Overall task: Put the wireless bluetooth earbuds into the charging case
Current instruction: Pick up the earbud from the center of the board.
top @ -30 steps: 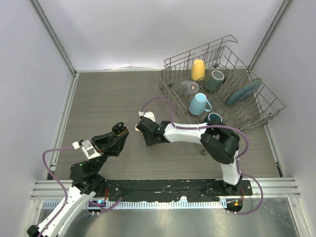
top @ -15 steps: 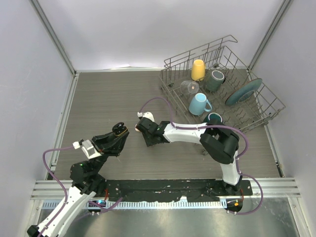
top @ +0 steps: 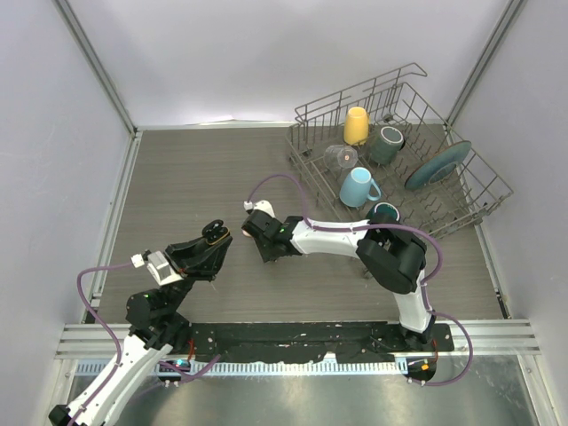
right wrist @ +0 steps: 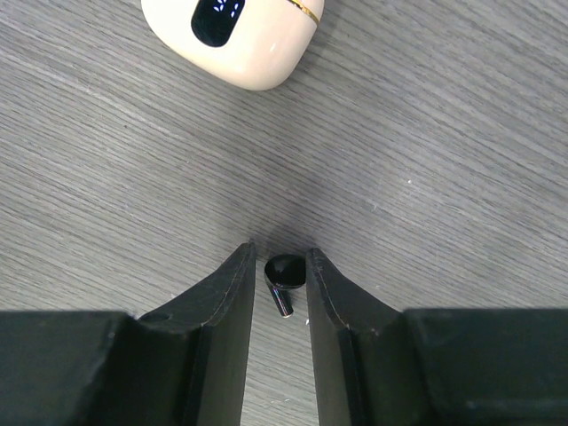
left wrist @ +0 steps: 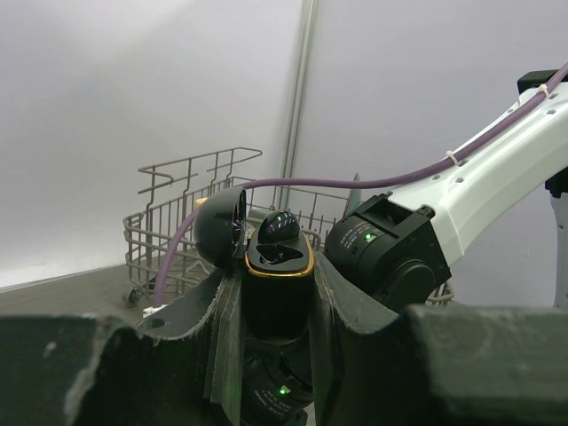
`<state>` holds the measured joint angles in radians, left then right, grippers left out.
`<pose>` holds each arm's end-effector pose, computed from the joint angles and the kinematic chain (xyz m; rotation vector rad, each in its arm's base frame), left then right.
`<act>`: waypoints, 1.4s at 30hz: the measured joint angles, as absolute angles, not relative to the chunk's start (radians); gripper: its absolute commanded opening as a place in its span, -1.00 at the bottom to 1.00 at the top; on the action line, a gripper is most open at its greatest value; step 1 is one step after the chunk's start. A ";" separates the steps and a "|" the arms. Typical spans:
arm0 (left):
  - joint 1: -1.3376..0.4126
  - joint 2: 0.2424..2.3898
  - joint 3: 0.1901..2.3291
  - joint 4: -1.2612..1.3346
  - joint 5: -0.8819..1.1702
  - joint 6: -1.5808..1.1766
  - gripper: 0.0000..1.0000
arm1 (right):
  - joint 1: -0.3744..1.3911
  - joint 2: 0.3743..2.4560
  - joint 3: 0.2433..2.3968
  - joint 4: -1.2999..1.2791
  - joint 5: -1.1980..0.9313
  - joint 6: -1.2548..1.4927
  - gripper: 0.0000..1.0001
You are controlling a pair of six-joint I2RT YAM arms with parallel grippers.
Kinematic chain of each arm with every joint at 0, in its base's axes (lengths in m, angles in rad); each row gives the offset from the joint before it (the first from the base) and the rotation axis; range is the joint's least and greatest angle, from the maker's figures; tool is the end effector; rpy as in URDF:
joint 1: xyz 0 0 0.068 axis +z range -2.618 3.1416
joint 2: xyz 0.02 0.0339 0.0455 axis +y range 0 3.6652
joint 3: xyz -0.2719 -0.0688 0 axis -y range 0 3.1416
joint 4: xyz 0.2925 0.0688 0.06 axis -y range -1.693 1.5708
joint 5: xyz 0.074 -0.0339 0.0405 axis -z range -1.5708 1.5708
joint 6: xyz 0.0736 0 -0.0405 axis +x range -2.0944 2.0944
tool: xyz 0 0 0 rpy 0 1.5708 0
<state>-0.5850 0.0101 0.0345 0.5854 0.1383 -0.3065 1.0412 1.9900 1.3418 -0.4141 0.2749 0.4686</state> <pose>0.1274 -0.0965 0.2675 0.2690 0.9668 -0.8850 0.2550 0.3960 0.1066 -0.6398 2.5018 0.1995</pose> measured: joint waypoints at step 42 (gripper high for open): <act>-0.585 0.010 0.035 0.583 0.138 -0.307 -1.00 | 1.027 1.970 1.308 -0.382 0.256 0.445 -0.58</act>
<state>-0.5850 0.0101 0.0345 0.5835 0.1379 -0.3065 1.0267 1.9697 1.3075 -0.3817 0.2562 0.4446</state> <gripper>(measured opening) 0.321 0.271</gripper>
